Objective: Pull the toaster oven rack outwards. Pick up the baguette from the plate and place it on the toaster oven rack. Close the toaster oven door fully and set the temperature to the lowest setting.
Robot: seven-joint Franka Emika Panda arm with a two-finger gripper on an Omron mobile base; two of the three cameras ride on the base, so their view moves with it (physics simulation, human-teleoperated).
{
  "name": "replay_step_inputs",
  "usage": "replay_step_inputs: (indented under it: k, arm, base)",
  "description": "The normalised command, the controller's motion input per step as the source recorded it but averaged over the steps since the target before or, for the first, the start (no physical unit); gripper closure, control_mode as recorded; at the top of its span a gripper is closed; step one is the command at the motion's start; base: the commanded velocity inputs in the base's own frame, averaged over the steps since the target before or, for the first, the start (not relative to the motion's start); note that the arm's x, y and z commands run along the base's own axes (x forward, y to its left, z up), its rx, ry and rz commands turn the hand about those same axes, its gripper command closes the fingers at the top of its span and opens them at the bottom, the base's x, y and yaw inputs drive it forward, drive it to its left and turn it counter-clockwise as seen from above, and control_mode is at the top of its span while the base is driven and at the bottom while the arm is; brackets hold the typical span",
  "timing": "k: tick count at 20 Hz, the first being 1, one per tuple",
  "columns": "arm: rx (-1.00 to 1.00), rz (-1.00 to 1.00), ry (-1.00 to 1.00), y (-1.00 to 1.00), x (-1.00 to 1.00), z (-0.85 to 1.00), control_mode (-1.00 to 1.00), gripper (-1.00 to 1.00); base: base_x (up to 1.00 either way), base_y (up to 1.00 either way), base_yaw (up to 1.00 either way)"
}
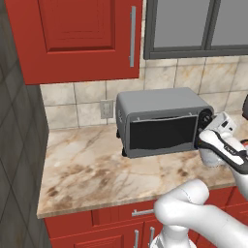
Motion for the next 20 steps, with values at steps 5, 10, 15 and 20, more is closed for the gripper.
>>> replay_step_inputs:
  k: [5,10,15,20]
  arm:
    - [0.0,0.02,0.0,-0.12,0.0,0.02,-1.0,-1.0]
    - [0.0,0.06,0.0,-0.14,0.0,0.13,-1.0,-1.0]
    - [0.0,0.08,0.0,-0.13,0.06,0.02,-1.0,-1.0]
    - [0.0,0.06,0.0,-0.01,0.01,0.0,-1.0,-1.0]
  base:
    - [0.0,0.0,0.0]
    - [0.0,0.0,0.0]
    - [0.0,0.0,0.0]
    - [0.0,0.0,0.0]
